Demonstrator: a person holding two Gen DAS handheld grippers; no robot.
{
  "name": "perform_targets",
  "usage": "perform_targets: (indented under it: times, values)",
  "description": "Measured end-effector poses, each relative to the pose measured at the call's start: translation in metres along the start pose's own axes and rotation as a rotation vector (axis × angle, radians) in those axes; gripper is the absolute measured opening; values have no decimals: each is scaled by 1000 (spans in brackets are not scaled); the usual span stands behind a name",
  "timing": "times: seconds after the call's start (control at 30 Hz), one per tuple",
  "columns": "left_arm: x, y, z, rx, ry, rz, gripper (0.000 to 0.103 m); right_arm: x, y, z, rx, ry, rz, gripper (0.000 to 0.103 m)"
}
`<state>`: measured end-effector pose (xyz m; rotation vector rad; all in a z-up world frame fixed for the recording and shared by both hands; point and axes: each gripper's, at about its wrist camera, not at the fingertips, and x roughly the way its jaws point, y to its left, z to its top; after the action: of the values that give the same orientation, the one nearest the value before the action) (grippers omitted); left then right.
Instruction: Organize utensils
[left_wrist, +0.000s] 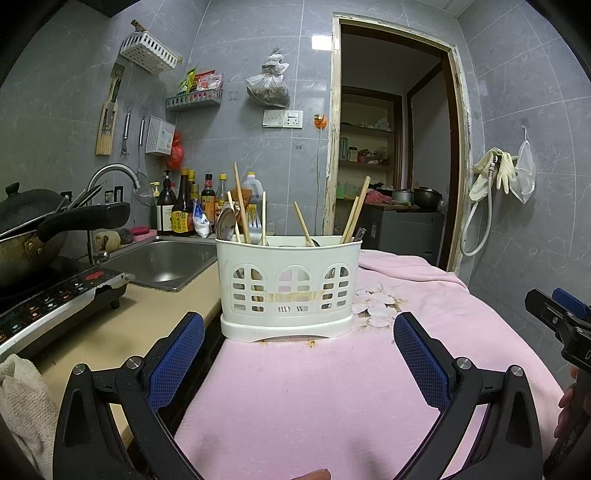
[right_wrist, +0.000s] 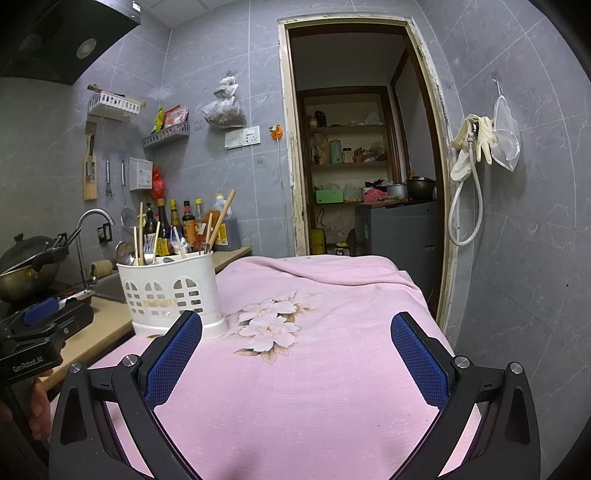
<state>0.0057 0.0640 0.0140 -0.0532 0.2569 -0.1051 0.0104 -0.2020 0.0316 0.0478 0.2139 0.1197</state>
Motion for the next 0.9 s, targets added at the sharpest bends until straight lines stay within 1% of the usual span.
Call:
perform_targets:
  times: [0.9]
  values:
    - [5, 3, -5, -4, 9, -1, 101, 3, 4, -7, 2, 11, 2, 103]
